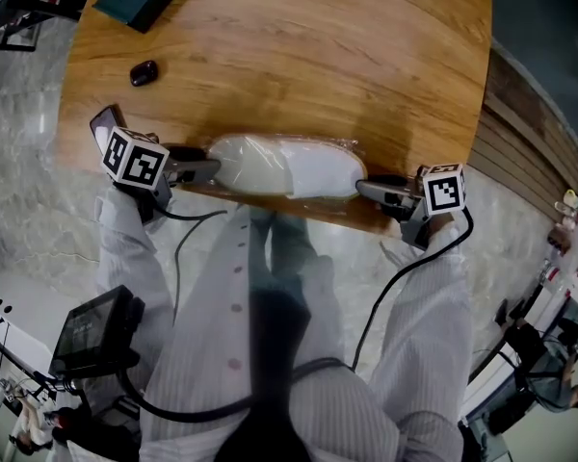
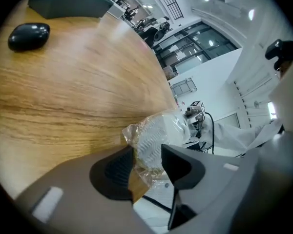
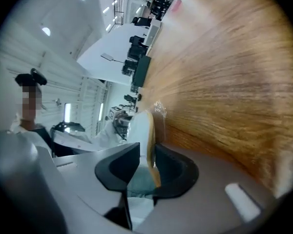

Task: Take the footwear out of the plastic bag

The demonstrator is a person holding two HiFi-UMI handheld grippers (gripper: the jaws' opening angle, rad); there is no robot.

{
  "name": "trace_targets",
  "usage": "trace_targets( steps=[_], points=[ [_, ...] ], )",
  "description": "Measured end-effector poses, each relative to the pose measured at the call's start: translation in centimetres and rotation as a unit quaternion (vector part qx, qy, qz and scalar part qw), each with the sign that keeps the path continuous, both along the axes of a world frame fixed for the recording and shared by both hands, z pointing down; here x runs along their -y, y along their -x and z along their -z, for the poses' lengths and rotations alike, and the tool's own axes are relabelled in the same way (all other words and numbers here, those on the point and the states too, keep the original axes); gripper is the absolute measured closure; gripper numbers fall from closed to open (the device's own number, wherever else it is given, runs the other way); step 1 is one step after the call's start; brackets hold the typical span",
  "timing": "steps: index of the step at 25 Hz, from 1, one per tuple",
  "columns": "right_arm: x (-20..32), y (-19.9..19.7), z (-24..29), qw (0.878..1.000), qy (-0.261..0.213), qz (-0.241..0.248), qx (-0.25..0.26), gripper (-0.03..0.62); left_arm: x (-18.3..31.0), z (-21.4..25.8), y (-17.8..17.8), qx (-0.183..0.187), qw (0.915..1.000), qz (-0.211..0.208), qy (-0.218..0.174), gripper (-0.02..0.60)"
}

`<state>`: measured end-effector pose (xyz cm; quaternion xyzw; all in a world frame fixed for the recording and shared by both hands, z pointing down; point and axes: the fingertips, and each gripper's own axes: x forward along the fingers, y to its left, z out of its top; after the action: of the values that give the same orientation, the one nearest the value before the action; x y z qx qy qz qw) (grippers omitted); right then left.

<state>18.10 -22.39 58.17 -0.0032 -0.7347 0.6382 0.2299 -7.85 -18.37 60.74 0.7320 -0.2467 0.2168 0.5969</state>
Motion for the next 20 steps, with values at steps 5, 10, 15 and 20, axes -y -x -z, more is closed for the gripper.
trace_targets(
  steps=[5,10,15,20],
  points=[
    [0.1,1.8,3.6,0.995,-0.047,0.02,0.085,0.487,0.0,1.1,-0.8,-0.027,0.9994,-0.006,-0.019,0.402],
    [0.3,1.9,6.9,0.99,-0.09,0.022,0.105,0.484,1.4,4.6,-0.7,-0.017,0.9965,0.009,-0.082,0.427],
    [-1.0,2.8,12.4,0.975,-0.189,0.044,0.109,0.485,2.0,12.3,0.4,0.007,0.9838,0.012,-0.179,0.439],
    [-0.8,1.9,17.5,0.955,-0.26,0.013,0.139,0.503,2.6,18.5,0.1,0.013,0.9653,0.027,-0.259,0.449]
  ],
)
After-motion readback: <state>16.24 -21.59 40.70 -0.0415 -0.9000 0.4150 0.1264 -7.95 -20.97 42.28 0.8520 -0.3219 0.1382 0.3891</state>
